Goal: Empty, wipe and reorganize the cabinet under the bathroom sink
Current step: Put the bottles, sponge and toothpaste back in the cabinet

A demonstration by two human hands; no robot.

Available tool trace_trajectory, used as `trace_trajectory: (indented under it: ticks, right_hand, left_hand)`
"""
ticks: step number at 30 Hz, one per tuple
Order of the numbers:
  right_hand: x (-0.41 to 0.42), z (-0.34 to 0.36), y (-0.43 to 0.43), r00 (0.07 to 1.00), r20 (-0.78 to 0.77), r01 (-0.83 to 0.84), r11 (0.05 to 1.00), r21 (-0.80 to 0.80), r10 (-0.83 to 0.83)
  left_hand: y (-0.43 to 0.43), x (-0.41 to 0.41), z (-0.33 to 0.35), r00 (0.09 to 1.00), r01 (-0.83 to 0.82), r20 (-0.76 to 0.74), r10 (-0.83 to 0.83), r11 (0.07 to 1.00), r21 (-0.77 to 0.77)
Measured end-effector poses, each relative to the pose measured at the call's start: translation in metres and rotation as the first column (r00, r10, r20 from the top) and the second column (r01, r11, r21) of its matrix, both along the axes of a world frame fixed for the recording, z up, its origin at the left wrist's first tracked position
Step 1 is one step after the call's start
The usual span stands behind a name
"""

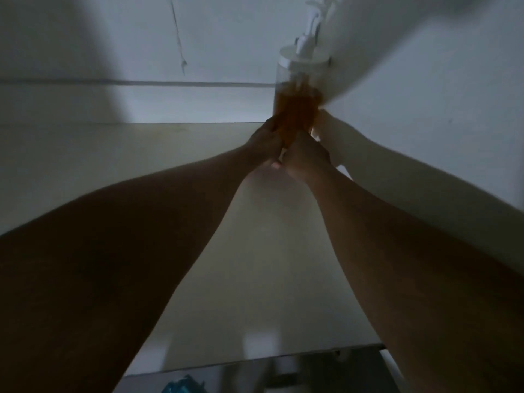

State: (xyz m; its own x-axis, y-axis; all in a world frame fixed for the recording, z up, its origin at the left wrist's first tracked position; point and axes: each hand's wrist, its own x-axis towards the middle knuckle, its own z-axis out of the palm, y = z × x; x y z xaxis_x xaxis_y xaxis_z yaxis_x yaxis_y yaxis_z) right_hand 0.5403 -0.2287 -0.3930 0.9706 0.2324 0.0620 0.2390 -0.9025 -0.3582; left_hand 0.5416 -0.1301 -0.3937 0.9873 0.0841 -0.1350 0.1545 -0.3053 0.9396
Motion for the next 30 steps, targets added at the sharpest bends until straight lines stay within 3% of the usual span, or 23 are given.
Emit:
trace_trajectory:
  ticks: [3,13,16,20,22,30]
  right_hand:
    - [0.005,0.009,0.005,1.0,-0.004,-0.019,0.996,-0.086,0.019]
    - [0.014,0.017,0.006,0.994,-0.1,0.015,0.969,-0.246,-0.041]
    - [0.015,0.008,-0.002,0.99,-0.112,0.071,0.985,-0.158,-0.089]
    - [-0.005,0.0,-0.007,0.987,-0.115,0.093,0.985,-0.148,-0.11]
    - [-0.018,-0.003,-0.008,0.987,-0.123,0.094,0.993,-0.076,-0.103]
    - [-0.112,0.008,-0.015,0.973,-0.229,0.005,0.993,0.117,0.022]
  left_hand:
    - [0.0,0.0,0.009,0.998,0.018,-0.056,-0.013,0.997,0.077]
    - [0.004,0.002,0.008,0.996,0.055,-0.078,-0.05,0.996,0.065]
    - [0.005,-0.002,0.001,0.998,0.034,-0.057,-0.031,0.999,0.043]
    - [0.017,-0.025,-0.003,0.979,-0.1,-0.184,0.094,0.995,-0.026]
    - [0.019,-0.043,0.0,0.969,-0.086,-0.231,0.083,0.996,-0.001]
    - [0.023,-0.13,0.012,0.987,0.047,-0.159,0.008,0.94,0.338]
